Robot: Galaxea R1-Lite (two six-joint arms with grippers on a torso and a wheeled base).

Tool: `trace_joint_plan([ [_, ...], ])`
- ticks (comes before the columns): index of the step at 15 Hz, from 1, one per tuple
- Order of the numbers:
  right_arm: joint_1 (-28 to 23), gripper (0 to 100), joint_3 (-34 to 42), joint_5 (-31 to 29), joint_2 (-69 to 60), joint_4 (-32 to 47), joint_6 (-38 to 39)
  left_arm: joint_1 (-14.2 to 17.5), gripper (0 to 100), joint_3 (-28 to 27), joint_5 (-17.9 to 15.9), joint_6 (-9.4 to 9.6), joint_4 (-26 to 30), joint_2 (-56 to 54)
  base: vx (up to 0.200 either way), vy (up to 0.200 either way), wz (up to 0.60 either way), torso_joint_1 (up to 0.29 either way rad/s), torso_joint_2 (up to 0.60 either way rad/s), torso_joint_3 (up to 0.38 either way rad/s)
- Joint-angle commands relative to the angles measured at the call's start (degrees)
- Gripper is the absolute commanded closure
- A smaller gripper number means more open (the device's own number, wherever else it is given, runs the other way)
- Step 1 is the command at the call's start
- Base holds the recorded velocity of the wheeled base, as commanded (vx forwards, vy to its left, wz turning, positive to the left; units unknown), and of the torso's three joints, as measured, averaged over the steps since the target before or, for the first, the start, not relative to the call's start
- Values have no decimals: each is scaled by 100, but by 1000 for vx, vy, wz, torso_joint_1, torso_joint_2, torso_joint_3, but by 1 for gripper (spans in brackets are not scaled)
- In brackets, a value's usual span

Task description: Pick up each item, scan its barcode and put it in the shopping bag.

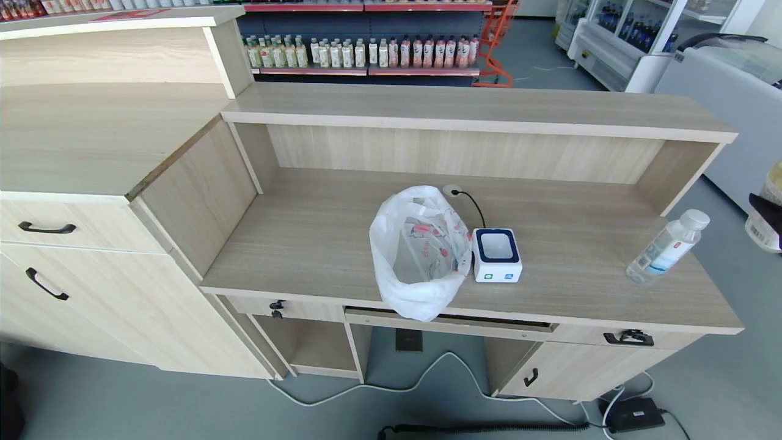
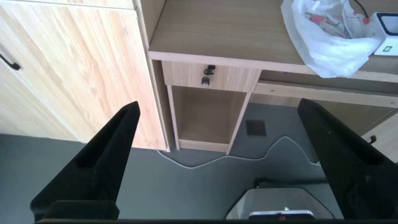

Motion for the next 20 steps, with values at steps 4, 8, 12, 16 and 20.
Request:
trace_joint_plan([
  [4,1133,100,-538,-91,589,-380,-14,0,0,1,2,-1,2,-2,0,0,600,0,5,-2],
  [8,2258,100,-1689,-206,1907,-547,1278,0,0,1,-7,-1,2,-2,0,0,150,1,-1,2],
  [12,2504,100,-2366,-188,3146,-433,2298,0,0,1,2,-1,2,-2,0,0,0,0,0,0],
  [16,2636,100,-2401,-179,3867,-503,2395,0,0,1,2,-1,2,-2,0,0,0,0,0,0],
  [20,2873,100,-2621,-171,4412,-943,2228,0,0,1,-7,-1,2,-2,0,0,0,0,0,0],
])
